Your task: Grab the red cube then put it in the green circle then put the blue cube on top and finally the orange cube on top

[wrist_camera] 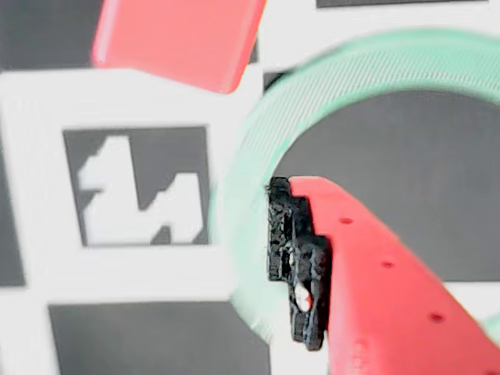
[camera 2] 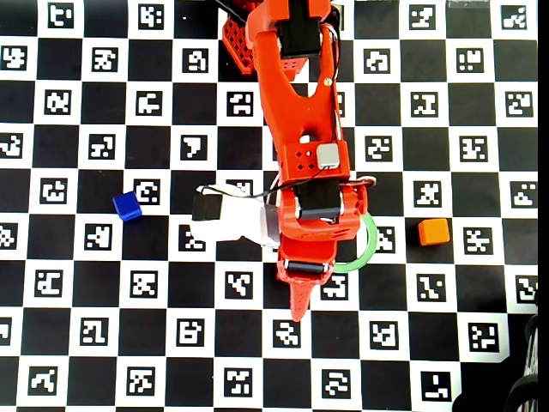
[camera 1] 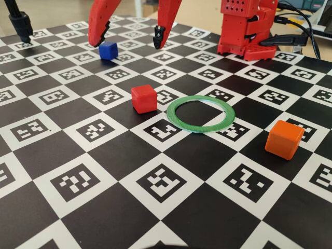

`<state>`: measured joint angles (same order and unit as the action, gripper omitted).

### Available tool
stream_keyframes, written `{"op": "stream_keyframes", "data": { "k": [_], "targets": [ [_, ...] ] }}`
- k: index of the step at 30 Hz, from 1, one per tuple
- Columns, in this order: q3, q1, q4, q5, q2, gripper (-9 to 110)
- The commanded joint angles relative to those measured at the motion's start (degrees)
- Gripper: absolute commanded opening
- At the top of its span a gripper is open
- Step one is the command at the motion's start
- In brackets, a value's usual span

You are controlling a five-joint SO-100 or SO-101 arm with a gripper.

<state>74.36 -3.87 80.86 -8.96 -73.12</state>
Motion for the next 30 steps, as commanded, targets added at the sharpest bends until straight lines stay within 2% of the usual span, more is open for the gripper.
{"op": "stream_keyframes", "data": {
  "k": [1,30],
  "targets": [
    [0.88,0.53,-2.72,0.18,-1.32,51],
    [13.1,1.05,-17.93,1.49,3.34,51]
  ]
}}
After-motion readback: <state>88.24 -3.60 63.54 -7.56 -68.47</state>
